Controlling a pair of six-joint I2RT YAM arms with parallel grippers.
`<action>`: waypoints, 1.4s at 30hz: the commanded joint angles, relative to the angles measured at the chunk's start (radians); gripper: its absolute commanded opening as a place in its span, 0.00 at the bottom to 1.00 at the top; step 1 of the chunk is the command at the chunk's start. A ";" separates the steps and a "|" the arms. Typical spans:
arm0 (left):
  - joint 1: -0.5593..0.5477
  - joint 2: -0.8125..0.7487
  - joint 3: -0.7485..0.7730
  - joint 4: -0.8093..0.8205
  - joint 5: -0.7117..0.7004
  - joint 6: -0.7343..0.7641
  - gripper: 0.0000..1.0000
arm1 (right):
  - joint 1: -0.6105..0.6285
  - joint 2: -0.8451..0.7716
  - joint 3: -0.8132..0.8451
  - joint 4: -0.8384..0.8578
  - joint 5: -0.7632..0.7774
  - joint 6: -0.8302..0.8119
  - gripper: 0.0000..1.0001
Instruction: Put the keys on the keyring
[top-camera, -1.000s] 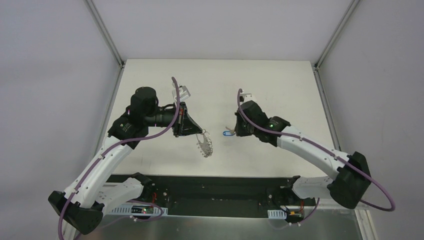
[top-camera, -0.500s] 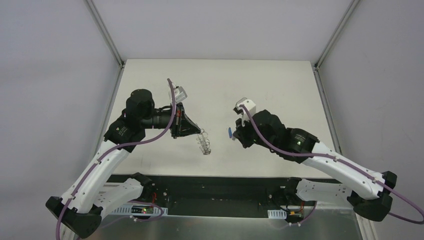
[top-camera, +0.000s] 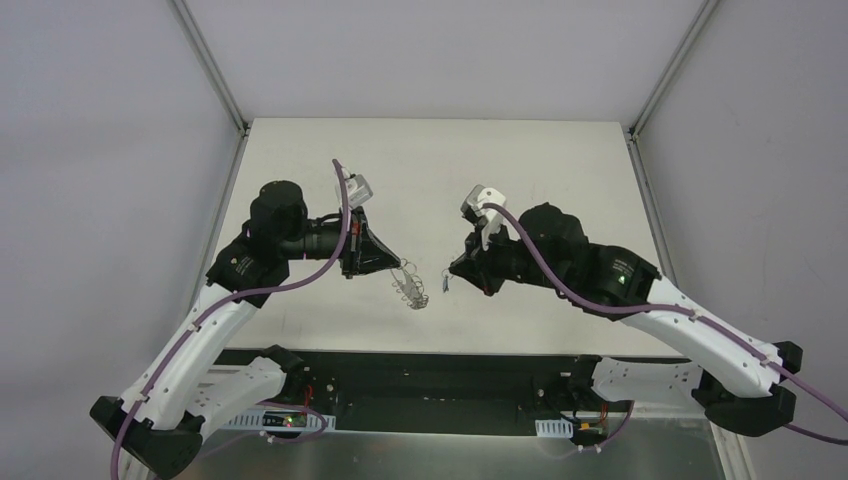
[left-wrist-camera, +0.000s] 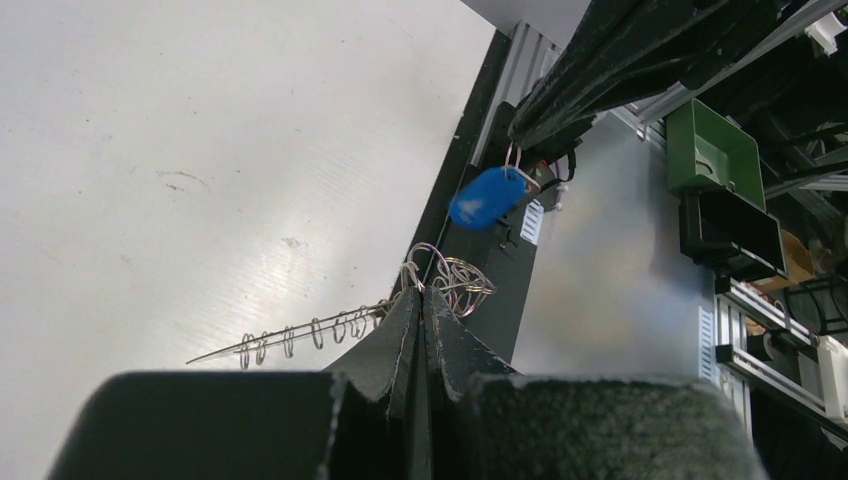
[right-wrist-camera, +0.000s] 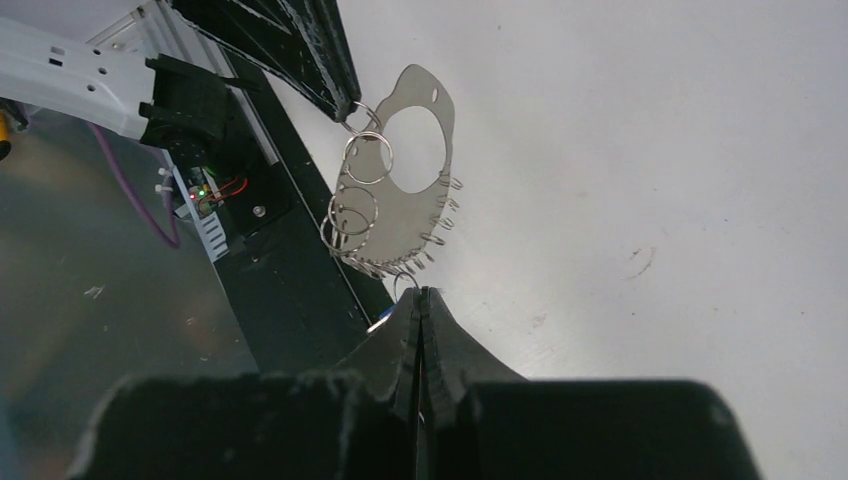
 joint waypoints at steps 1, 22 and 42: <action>0.002 -0.030 -0.003 0.062 -0.019 0.008 0.00 | 0.006 0.048 0.066 0.050 -0.087 0.029 0.00; 0.002 -0.084 -0.076 0.182 0.033 0.038 0.00 | -0.003 0.245 0.282 0.001 -0.116 0.004 0.00; 0.002 -0.113 -0.085 0.202 0.104 0.040 0.00 | -0.019 0.294 0.316 -0.031 -0.221 -0.023 0.00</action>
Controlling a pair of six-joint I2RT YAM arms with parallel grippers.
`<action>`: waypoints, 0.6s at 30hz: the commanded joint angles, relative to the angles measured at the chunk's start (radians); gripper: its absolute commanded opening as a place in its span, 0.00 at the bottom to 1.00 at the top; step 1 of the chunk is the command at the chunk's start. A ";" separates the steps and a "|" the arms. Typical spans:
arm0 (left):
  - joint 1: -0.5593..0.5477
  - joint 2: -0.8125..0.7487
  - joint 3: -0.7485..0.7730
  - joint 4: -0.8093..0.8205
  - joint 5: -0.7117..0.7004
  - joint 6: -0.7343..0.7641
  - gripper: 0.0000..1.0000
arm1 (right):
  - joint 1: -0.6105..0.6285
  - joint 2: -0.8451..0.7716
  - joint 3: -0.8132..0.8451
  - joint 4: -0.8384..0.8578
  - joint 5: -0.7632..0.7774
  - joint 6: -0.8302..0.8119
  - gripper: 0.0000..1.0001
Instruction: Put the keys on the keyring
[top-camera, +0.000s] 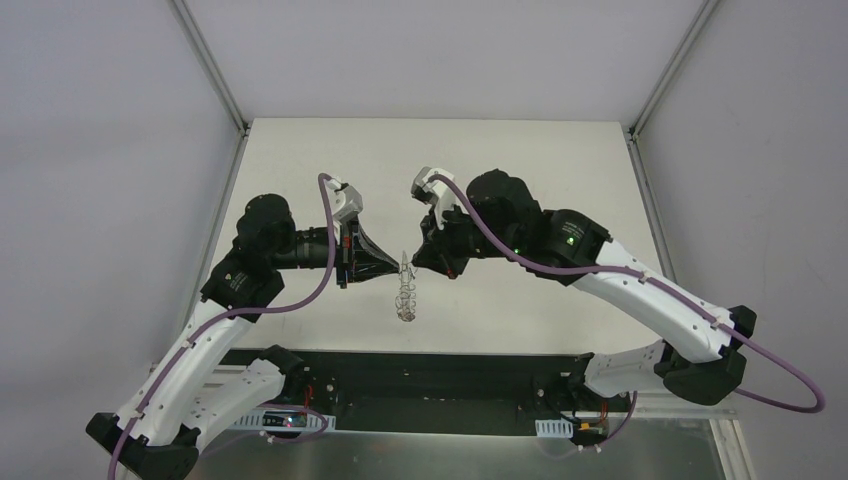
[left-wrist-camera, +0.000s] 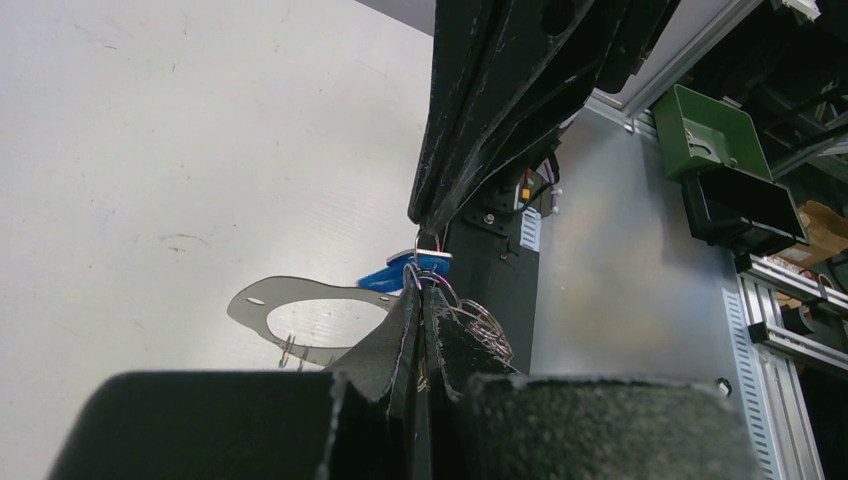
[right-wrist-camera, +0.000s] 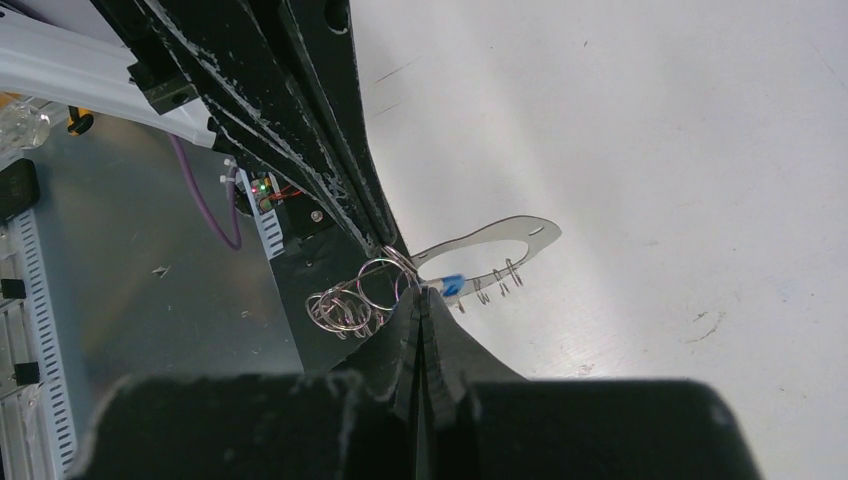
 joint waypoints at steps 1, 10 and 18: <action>0.002 -0.017 -0.002 0.061 0.035 0.014 0.00 | -0.003 -0.004 0.047 0.022 -0.040 -0.010 0.00; 0.003 -0.021 -0.001 0.062 0.041 0.013 0.00 | -0.001 0.001 0.049 0.043 -0.028 0.005 0.00; 0.002 -0.020 -0.001 0.061 0.055 0.011 0.00 | 0.000 0.015 0.059 0.057 -0.019 0.006 0.00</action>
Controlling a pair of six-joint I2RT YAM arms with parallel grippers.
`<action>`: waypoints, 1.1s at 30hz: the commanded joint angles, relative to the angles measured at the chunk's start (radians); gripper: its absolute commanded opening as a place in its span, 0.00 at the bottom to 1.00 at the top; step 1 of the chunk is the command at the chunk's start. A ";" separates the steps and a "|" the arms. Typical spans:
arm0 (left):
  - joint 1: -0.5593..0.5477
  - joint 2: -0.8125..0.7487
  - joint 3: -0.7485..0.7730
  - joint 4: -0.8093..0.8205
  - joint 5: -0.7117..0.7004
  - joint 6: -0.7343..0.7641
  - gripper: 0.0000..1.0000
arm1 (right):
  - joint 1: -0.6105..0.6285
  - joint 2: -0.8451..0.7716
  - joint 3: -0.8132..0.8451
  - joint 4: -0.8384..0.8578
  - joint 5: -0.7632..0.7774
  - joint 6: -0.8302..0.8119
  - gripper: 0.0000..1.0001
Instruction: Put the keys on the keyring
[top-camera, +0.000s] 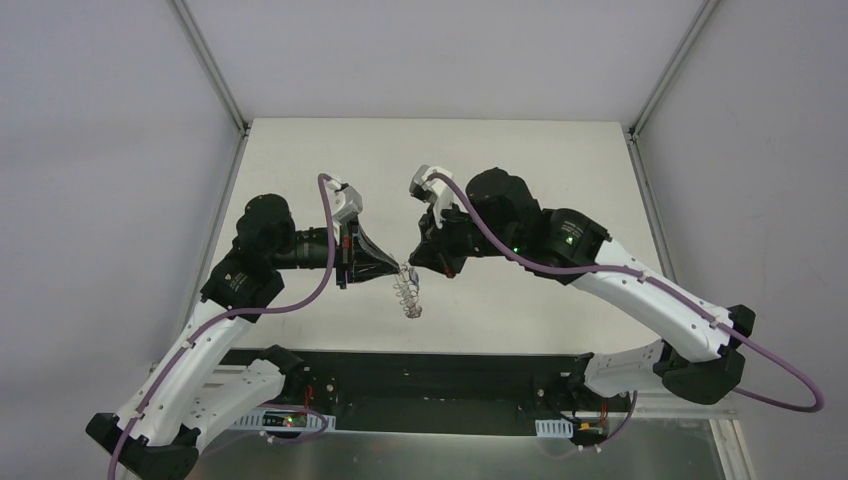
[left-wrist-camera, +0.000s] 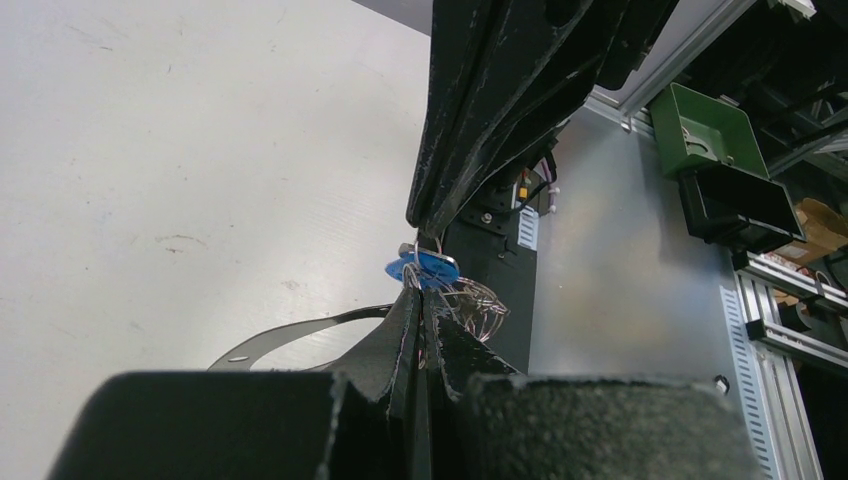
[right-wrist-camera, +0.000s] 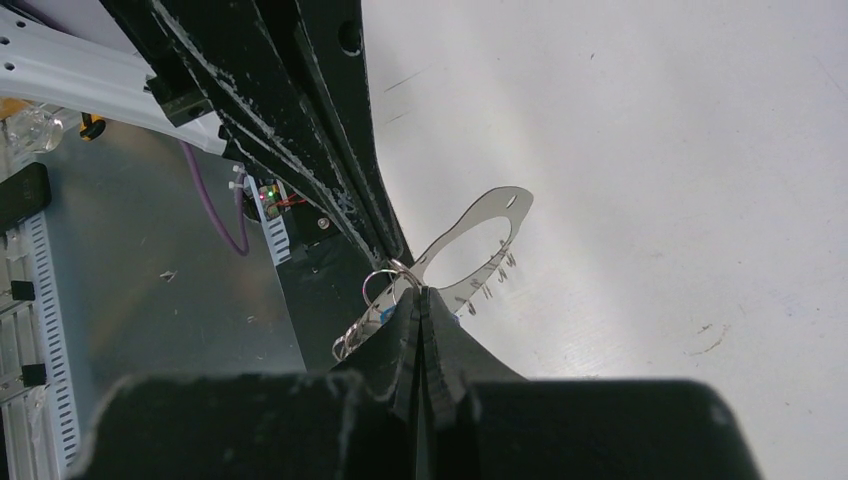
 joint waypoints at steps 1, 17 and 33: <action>0.002 -0.019 -0.001 0.059 0.050 0.011 0.00 | 0.000 0.016 0.061 0.040 0.002 0.003 0.00; 0.002 -0.033 -0.004 0.061 0.046 0.013 0.00 | 0.006 -0.002 0.009 0.042 0.016 0.011 0.00; 0.002 -0.021 -0.003 0.062 0.030 0.003 0.00 | 0.010 -0.065 -0.064 0.108 0.064 0.048 0.00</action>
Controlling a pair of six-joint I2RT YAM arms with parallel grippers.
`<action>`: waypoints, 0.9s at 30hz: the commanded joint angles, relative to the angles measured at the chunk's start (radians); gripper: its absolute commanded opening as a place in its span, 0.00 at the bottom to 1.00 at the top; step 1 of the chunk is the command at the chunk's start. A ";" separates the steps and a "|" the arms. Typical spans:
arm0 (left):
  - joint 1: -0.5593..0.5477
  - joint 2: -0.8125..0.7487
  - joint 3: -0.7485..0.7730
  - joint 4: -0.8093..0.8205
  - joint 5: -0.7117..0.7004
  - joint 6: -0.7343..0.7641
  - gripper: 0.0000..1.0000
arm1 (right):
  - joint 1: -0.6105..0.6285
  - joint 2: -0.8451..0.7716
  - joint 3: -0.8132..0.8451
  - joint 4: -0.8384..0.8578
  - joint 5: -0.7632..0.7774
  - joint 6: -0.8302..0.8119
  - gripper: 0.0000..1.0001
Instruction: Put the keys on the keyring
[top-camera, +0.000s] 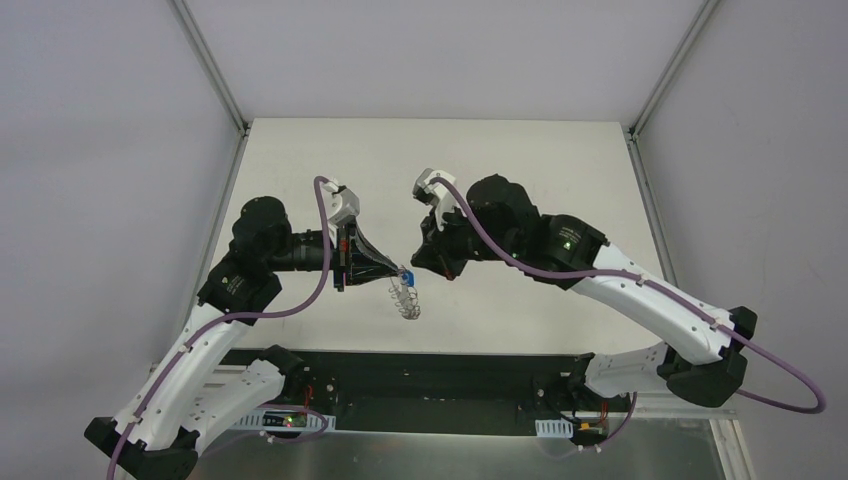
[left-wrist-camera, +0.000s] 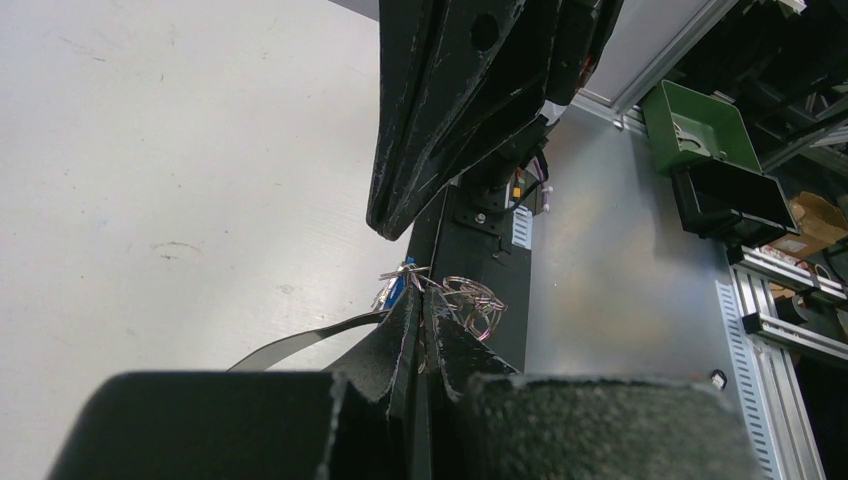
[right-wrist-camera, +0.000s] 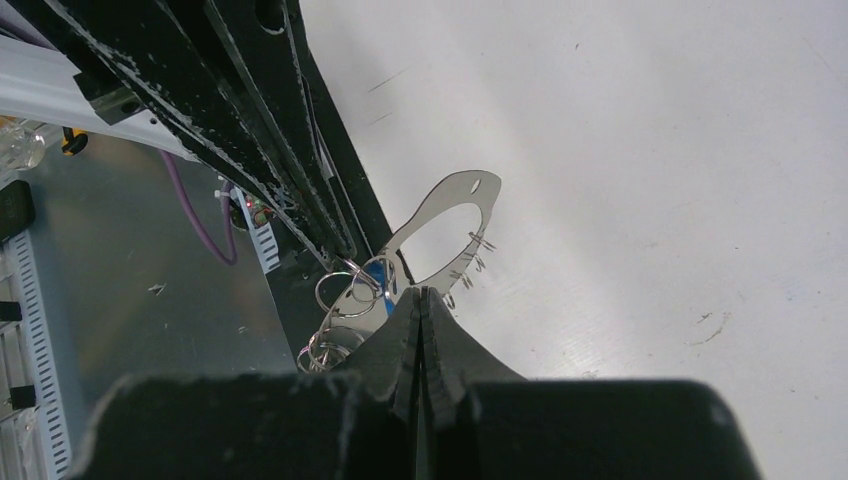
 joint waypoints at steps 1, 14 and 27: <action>0.002 -0.002 -0.002 0.062 0.010 0.002 0.00 | 0.008 -0.047 -0.003 0.063 0.029 0.022 0.00; 0.002 0.005 0.001 0.065 0.020 -0.005 0.00 | 0.008 -0.049 0.015 0.031 -0.063 0.034 0.15; 0.002 0.003 0.002 0.065 0.004 -0.008 0.00 | 0.021 -0.019 0.034 0.034 -0.047 0.033 0.18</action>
